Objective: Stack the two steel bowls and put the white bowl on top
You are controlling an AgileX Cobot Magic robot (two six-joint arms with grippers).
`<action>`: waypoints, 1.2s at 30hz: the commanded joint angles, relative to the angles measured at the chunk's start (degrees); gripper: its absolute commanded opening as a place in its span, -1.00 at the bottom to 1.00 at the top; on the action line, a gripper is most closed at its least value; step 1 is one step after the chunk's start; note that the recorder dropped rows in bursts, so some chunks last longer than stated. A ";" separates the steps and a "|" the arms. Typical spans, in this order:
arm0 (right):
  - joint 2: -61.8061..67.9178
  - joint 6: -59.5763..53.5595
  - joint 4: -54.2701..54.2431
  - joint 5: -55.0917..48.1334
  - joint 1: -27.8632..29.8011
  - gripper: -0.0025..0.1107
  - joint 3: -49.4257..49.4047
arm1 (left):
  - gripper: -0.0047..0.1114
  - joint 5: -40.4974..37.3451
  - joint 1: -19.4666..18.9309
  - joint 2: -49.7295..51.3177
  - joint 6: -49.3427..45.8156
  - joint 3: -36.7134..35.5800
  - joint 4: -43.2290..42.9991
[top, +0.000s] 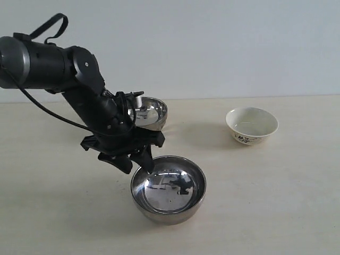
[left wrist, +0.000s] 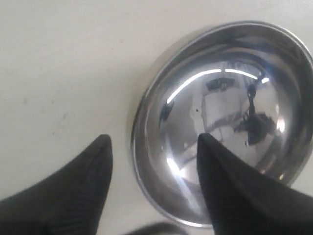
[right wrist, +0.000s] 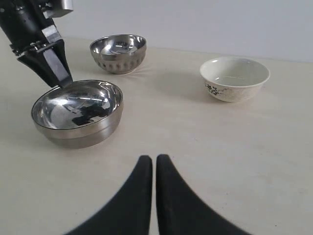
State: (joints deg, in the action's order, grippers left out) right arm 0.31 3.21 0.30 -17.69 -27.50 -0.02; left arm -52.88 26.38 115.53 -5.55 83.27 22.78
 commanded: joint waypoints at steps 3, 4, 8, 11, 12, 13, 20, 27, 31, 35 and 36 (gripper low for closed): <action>-0.31 -0.20 0.31 0.28 0.33 -0.96 0.02 | -0.06 -9.64 -0.09 -4.79 2.74 0.16 -6.80; -0.31 -0.20 0.31 0.28 0.33 -0.96 0.02 | -0.07 -11.23 -0.09 -5.40 4.63 0.16 -9.02; -0.31 -0.20 0.31 0.28 0.33 -0.96 0.02 | -0.15 -17.08 -0.09 -7.70 9.67 0.16 -16.46; -0.31 -0.20 0.31 0.28 0.33 -0.96 0.02 | -0.22 -17.08 -0.09 -9.30 10.39 -0.21 -19.21; -0.31 -0.20 0.31 0.28 0.33 -0.96 0.02 | -0.28 -17.08 -0.09 -9.79 10.39 -0.76 -19.32; -0.31 -0.20 0.31 0.28 0.33 -0.96 0.02 | -0.34 -17.08 -0.09 -10.33 10.39 -1.50 -19.32; -0.31 -0.20 0.31 0.28 0.33 -0.96 0.02 | -0.85 -17.08 -0.09 -14.45 6.56 -11.15 -21.65; -0.31 -0.20 0.31 0.28 0.33 -0.96 0.02 | -0.85 -10.94 -0.09 -23.55 7.75 -21.18 -22.47; -0.31 -0.20 0.31 0.28 0.33 -0.96 0.02 | -0.85 -3.41 -0.09 -31.15 7.75 -28.43 -21.90; -0.31 -0.20 0.31 0.28 0.33 -0.96 0.02 | -0.85 9.34 -0.09 -39.85 7.75 -37.17 -17.77; -0.31 -0.20 0.31 0.28 0.33 -0.96 0.02 | -0.85 13.11 -0.09 -42.08 7.75 -39.15 -16.09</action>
State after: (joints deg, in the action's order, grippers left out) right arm 0.31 3.21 0.30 -17.69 -27.50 -0.02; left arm -49.06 26.27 78.60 1.80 48.93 3.00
